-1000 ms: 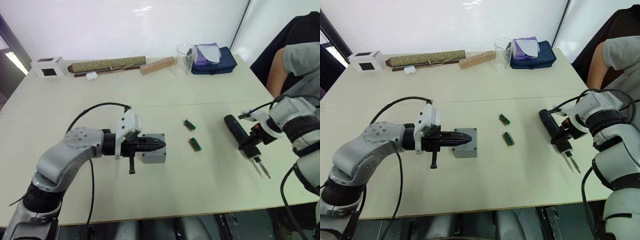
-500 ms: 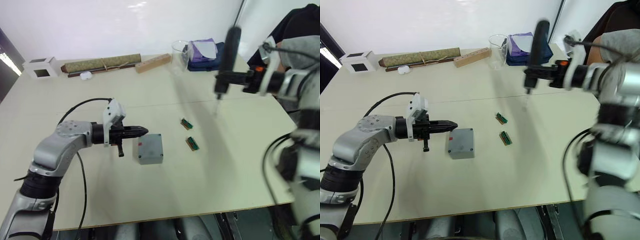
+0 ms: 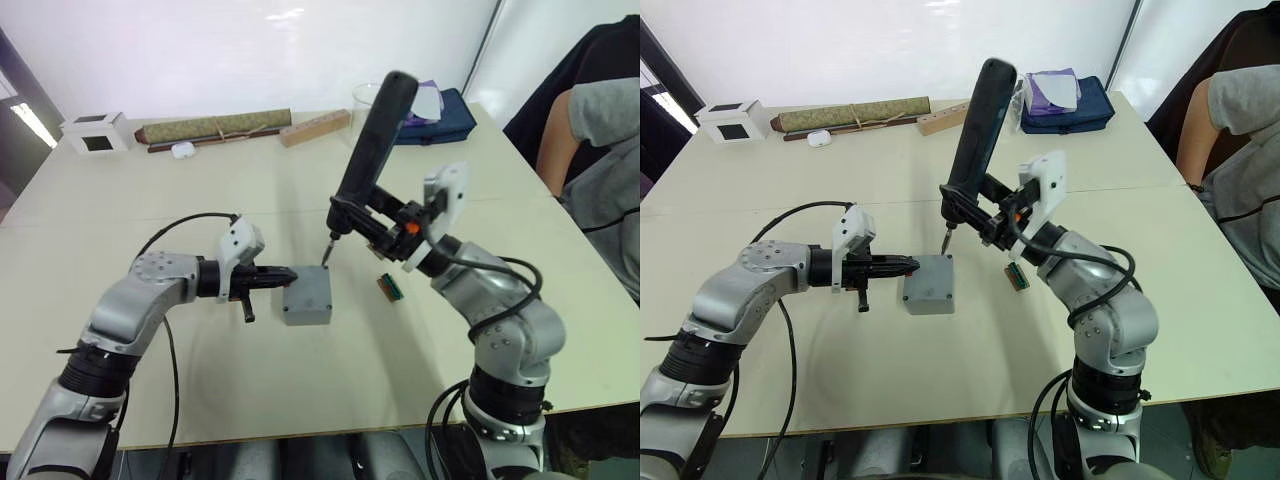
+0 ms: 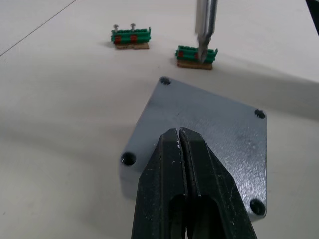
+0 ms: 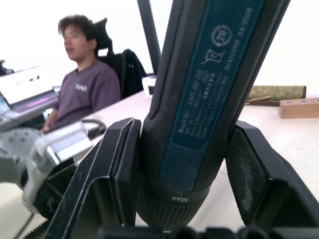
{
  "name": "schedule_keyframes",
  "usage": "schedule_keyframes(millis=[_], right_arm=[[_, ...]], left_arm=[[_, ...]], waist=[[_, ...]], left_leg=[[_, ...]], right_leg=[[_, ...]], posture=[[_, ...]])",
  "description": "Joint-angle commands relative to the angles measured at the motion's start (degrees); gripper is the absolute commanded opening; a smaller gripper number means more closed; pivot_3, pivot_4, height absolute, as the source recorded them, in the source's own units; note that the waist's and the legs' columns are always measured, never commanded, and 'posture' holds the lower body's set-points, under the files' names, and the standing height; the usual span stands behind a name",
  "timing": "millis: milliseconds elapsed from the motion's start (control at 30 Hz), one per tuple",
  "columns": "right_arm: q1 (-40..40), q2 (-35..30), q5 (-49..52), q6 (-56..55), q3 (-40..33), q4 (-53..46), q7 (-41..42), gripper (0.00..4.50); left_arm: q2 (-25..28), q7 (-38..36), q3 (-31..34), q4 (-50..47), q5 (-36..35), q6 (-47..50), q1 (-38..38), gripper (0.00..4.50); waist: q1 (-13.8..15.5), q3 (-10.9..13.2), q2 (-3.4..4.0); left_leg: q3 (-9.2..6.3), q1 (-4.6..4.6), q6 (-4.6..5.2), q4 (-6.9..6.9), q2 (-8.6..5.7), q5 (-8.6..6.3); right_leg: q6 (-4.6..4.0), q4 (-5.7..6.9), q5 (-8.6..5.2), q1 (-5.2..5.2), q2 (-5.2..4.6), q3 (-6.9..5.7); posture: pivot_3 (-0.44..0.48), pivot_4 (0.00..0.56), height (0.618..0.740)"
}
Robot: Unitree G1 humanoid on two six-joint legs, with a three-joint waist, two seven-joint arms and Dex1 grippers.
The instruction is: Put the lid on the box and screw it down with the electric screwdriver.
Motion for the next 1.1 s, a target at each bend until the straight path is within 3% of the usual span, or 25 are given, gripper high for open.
schedule_keyframes(millis=[33,467,1100], right_arm=[[-0.2,-1.9,-2.2,-7.4,3.5,-0.2,0.3,2.15],[2.6,-6.2,-9.4,-20.5,9.3,9.8,-1.4,2.15],[-0.7,-6.1,2.7,-13.8,4.8,4.4,-4.1,2.15]], left_arm=[[0.6,-0.4,-1.8,-1.4,2.6,-1.7,-0.2,0.0],[-1.3,-0.6,-3.3,1.2,5.7,-4.3,-0.2,0.0],[-2.2,-2.4,-4.2,4.9,7.5,-7.8,-0.3,0.0]], waist=[[0.0,0.0,0.0],[0.1,0.0,-0.05],[0.1,0.0,-0.05]], left_leg=[[0.01,0.0,0.0,0.0,0.0,0.0],[0.01,0.07,0.0,0.01,-0.01,0.0],[-0.01,0.1,0.0,0.0,0.0,0.0]], right_leg=[[0.0,0.0,0.0,0.0,0.0,0.0],[0.0,-0.02,0.0,0.08,-0.01,0.0],[0.0,-0.01,0.0,0.11,0.0,0.0]], posture=[[0.0,0.15,0.74],[0.0,0.15,0.74],[0.0,0.15,0.74]])
